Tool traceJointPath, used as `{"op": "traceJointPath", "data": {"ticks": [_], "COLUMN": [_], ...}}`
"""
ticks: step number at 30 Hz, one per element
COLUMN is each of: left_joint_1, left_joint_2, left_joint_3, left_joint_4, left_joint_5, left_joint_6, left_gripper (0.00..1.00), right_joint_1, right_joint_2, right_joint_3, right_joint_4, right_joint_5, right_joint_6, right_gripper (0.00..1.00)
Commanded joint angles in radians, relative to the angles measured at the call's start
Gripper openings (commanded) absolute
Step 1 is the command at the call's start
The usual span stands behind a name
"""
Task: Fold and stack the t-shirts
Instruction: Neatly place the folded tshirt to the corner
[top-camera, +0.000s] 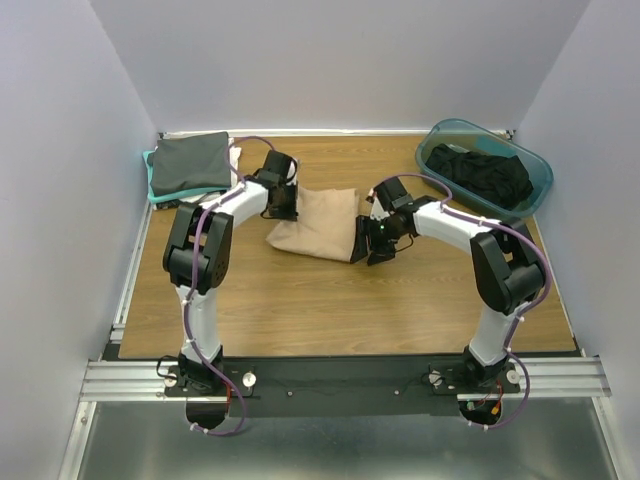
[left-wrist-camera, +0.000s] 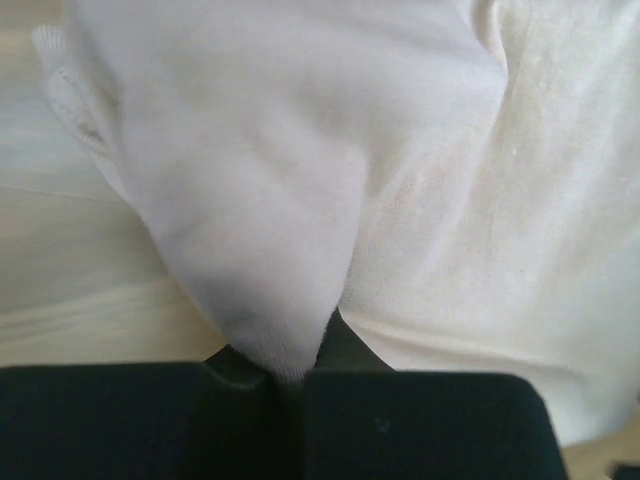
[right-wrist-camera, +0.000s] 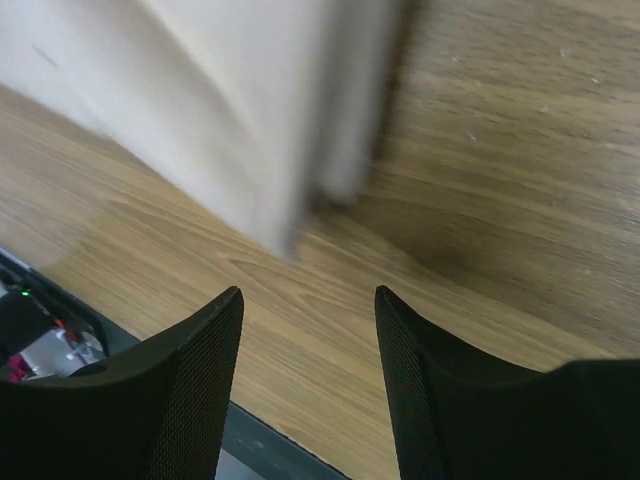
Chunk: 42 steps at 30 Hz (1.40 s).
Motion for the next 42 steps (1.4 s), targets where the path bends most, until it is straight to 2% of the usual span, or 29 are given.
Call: {"op": "traceJointPath", "data": {"ticks": [1,9,15,20,27,42], "left_joint_1": [0.046,0.098,0.124,0.154,0.207,0.336], "left_joint_2": [0.059,0.148,0.201,0.237,0.301,0.224], "left_joint_3": [0.151,0.446,0.609,0.757,0.981,1.047], "left_joint_4": [-0.256,-0.402,-0.473,-0.533,-0.599,-0.517], "left_joint_5": [-0.3,-0.468,-0.519,-0.504,-0.396,-0.114], "left_joint_6": [0.155,0.253,0.31,0.335,0.377,0.413], "left_gripper": [0.0,0.0,0.0,0.0,0.0,0.0], "right_joint_1": [0.004,0.004,0.002,0.004,0.004,0.004], "right_joint_2": [-0.027,-0.018,-0.015,-0.013,-0.003,-0.023], "right_joint_3": [-0.027,-0.042,-0.053,-0.058,-0.065,-0.093], "right_joint_4": [-0.057,-0.061,-0.061,-0.06,-0.06,-0.06], "right_joint_5": [0.044,0.008,0.003,-0.014,-0.032,-0.038], "right_joint_6": [-0.048,-0.07,-0.081,-0.074,-0.074,-0.058], "right_gripper": [0.63,0.63,0.63,0.63,0.63,0.63]}}
